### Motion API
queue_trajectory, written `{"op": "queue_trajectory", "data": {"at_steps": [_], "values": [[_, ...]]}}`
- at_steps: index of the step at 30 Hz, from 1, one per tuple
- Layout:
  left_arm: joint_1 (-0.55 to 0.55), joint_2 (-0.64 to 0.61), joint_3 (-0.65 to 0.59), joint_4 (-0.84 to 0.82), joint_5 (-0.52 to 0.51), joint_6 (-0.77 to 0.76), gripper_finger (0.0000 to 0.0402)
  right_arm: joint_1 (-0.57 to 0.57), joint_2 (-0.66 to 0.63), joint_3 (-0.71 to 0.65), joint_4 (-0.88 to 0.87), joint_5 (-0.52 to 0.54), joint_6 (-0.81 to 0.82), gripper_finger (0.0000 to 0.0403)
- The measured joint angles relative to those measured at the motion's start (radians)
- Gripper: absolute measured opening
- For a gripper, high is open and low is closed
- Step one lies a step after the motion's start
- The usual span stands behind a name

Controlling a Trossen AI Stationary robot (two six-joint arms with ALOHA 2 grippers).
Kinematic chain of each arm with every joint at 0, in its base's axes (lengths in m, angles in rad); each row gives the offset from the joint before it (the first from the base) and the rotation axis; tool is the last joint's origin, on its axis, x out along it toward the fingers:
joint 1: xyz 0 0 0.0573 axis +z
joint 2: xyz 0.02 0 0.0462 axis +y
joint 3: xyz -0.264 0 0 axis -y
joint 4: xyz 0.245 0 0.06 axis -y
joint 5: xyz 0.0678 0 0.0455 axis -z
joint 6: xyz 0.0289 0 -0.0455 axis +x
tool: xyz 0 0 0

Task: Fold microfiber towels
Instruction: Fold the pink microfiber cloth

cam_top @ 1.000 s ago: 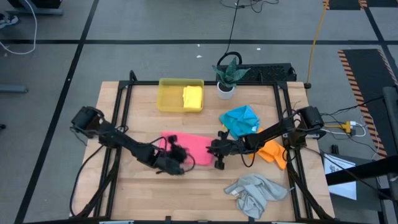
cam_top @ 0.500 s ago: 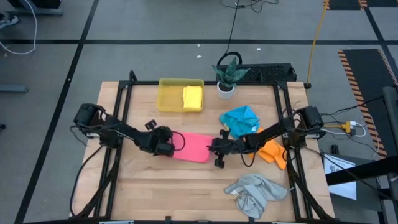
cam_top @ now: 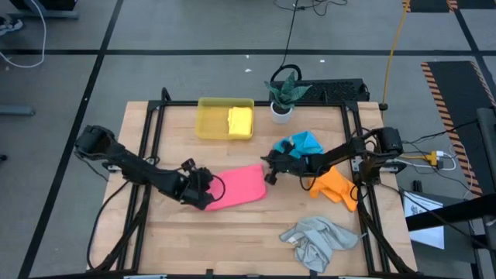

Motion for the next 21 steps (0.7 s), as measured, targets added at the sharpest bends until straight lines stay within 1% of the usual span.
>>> {"op": "queue_trajectory", "data": {"at_steps": [2, 4, 6, 8, 11, 14, 17, 21], "values": [[-0.018, -0.015, -0.001, 0.0, -0.053, -0.01, 0.0081, 0.023, 0.0, 0.001, 0.063, -0.119, 0.004, 0.0], [-0.025, -0.02, -0.002, 0.002, -0.078, -0.009, 0.0081, 0.056, 0.007, 0.001, 0.137, -0.232, 0.026, 0.0], [-0.022, -0.008, -0.005, 0.002, -0.07, 0.002, 0.0081, 0.095, 0.016, 0.002, 0.178, -0.294, 0.065, 0.0], [-0.015, 0.01, -0.014, 0.01, -0.048, 0.017, 0.0081, 0.137, 0.033, 0.002, 0.199, -0.323, 0.088, 0.0], [-0.002, 0.03, -0.05, 0.022, -0.03, 0.015, 0.0081, 0.183, 0.058, 0.002, 0.194, -0.313, 0.124, 0.0], [0.021, 0.042, -0.098, 0.024, 0.002, 0.003, 0.0081, 0.197, 0.064, 0.002, 0.125, -0.269, 0.156, 0.0], [0.037, 0.043, -0.131, 0.027, 0.084, -0.012, 0.0081, 0.173, 0.058, 0.003, 0.022, -0.243, 0.176, 0.0], [0.019, 0.04, -0.133, 0.027, 0.162, -0.014, 0.0081, 0.096, 0.056, 0.003, -0.052, -0.21, 0.181, 0.0]]}}
